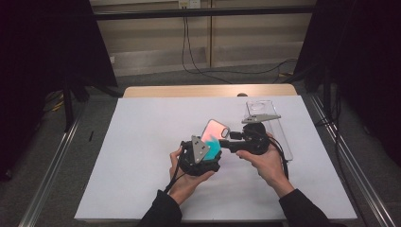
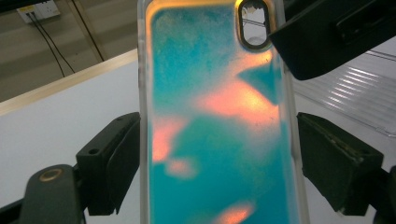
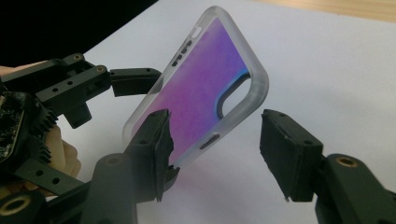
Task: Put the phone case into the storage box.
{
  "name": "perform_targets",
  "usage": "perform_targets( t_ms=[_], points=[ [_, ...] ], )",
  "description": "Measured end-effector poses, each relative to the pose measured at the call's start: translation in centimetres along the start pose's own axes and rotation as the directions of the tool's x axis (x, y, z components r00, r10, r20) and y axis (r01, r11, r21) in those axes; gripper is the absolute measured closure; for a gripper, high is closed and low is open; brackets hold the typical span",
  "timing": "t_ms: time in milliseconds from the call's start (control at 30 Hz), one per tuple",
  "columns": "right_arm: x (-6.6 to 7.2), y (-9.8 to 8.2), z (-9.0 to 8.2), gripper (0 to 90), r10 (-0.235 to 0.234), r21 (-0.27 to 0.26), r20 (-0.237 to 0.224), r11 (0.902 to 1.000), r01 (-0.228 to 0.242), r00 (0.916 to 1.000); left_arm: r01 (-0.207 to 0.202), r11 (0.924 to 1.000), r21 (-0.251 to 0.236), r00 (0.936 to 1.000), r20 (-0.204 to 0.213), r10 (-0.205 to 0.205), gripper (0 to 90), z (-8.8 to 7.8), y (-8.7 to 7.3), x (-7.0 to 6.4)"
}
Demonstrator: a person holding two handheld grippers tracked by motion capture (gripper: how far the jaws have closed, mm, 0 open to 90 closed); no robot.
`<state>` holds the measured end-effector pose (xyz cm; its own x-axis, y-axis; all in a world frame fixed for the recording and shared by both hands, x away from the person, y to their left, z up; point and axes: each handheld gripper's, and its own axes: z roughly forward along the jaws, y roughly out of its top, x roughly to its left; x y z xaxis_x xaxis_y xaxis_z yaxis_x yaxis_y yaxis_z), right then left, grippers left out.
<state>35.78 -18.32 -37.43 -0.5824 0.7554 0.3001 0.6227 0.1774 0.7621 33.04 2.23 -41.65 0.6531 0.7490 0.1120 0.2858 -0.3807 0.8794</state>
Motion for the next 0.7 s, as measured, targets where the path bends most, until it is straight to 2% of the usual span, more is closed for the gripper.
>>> perform_targets(
  t_ms=[100,200,367,467,533,700],
  points=[
    [-0.10,0.14,0.17,43.6,0.012,0.008,0.008,0.9999,-0.012,0.9999,-0.012,0.9999,0.008,0.9999,0.001,0.012,17.1,0.16,-0.08,-0.15],
    [-0.32,0.22,0.13,47.8,0.036,0.010,0.004,0.9993,-0.036,0.9994,-0.015,0.9998,0.010,0.9999,-0.004,0.015,17.1,0.18,-0.12,-0.12],
    [-0.54,0.27,0.21,53.0,0.050,0.029,-0.005,0.9984,-0.050,0.9987,-0.016,0.9999,0.007,0.9998,-0.011,0.016,17.0,0.21,-0.16,-0.14],
    [-0.60,0.40,0.31,59.8,0.068,0.023,-0.007,0.9974,-0.068,0.9977,-0.026,0.9996,0.008,0.9995,-0.016,0.026,17.1,0.24,-0.20,-0.22],
    [-0.63,0.44,0.24,67.7,0.079,0.002,0.011,0.9969,-0.079,0.9968,-0.027,0.9996,0.008,0.9993,-0.025,0.027,17.1,0.23,-0.23,-0.21],
    [-0.84,0.48,0.30,70.5,0.112,0.007,0.001,0.9936,-0.112,0.9937,-0.037,0.9992,0.014,0.9989,-0.029,0.038,17.1,0.36,-0.36,-0.27]
  ],
)
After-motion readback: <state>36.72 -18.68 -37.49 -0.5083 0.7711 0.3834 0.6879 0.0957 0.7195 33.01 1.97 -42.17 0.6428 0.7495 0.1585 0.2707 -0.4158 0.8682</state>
